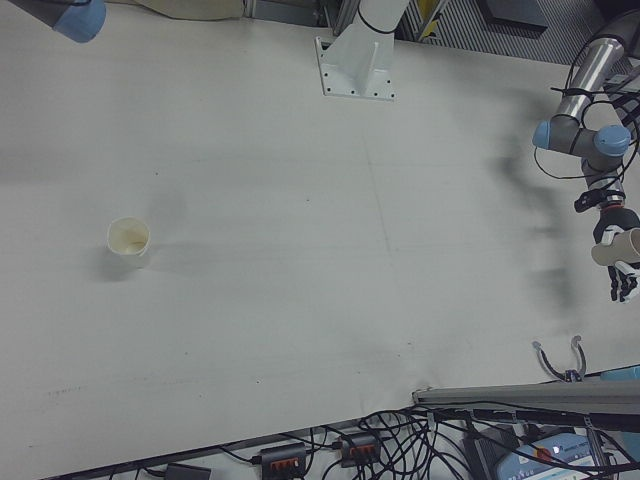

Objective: Pour water

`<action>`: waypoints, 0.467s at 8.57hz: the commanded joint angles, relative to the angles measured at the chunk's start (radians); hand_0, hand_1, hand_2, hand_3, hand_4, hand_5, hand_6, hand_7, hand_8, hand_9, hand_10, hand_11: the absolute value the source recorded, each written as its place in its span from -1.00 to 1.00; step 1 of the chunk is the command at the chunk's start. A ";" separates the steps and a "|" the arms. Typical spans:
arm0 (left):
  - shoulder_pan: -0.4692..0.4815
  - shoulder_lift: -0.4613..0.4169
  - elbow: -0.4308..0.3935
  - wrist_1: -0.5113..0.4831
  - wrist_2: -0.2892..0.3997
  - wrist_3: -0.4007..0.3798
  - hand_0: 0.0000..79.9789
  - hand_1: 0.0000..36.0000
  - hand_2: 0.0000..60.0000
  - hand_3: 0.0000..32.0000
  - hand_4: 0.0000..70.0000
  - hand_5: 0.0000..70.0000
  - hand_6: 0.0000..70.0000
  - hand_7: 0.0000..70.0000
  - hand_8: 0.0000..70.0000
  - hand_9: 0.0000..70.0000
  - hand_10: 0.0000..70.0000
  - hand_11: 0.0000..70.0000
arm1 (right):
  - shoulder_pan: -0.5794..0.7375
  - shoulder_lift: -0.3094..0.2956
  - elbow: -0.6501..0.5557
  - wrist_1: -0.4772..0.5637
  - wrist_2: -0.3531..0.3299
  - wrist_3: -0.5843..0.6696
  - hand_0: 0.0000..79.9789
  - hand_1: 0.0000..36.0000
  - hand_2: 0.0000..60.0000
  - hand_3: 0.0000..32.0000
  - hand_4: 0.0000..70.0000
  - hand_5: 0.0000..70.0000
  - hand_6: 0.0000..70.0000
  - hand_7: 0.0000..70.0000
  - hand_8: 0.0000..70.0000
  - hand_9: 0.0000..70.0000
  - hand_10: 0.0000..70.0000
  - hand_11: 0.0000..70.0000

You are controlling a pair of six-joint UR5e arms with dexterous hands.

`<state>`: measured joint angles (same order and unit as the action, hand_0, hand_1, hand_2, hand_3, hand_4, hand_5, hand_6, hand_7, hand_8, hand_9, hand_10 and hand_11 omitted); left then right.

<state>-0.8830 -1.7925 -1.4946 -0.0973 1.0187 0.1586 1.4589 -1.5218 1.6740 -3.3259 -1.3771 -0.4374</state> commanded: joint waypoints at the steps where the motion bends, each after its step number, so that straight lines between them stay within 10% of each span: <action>1: -0.025 0.002 -0.024 0.005 0.009 0.006 0.13 -0.46 0.23 -1.00 0.61 1.00 -0.58 -0.29 -0.70 -0.49 -0.73 -0.61 | -0.101 -0.033 -0.065 0.078 0.046 0.086 0.12 -0.40 -0.60 -1.00 -0.77 -1.00 -0.88 -0.77 -0.89 -0.78 -0.83 -0.73; 4: -0.031 0.024 -0.026 -0.012 0.012 0.004 0.13 -0.50 0.13 -1.00 0.62 1.00 -0.59 -0.30 -0.71 -0.50 -0.75 -0.63 | -0.208 -0.176 -0.011 0.106 0.047 0.071 0.15 -0.33 -0.65 -1.00 -0.91 -1.00 -0.99 -0.91 -0.94 -0.85 -0.87 -0.77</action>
<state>-0.9105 -1.7835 -1.5186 -0.0990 1.0289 0.1633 1.3284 -1.6193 1.6462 -3.2451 -1.3310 -0.3619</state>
